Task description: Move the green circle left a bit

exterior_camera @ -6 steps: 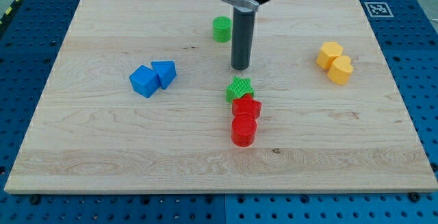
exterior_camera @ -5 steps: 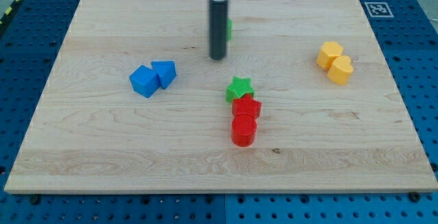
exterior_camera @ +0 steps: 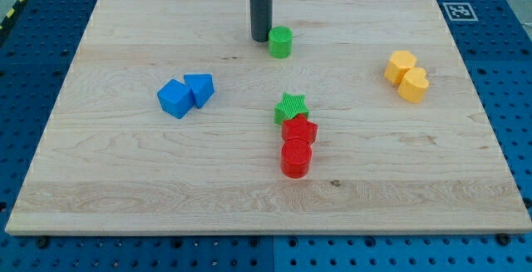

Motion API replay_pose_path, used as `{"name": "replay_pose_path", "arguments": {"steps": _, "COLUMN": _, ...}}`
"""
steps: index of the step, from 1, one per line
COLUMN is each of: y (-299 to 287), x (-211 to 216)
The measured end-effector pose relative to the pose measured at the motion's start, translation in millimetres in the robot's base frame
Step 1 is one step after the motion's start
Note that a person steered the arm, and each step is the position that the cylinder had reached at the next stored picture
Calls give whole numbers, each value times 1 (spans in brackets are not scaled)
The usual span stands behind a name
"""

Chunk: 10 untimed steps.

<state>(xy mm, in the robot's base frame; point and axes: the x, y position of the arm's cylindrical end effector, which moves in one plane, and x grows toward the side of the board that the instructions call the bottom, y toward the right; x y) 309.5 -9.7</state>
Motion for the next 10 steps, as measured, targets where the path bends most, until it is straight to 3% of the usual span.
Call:
{"name": "replay_pose_path", "arguments": {"steps": 1, "y": 7, "x": -18}}
{"name": "replay_pose_path", "arguments": {"steps": 2, "y": 31, "x": -2}}
{"name": "replay_pose_path", "arguments": {"steps": 7, "y": 39, "x": 122}}
{"name": "replay_pose_path", "arguments": {"steps": 10, "y": -2, "x": 126}}
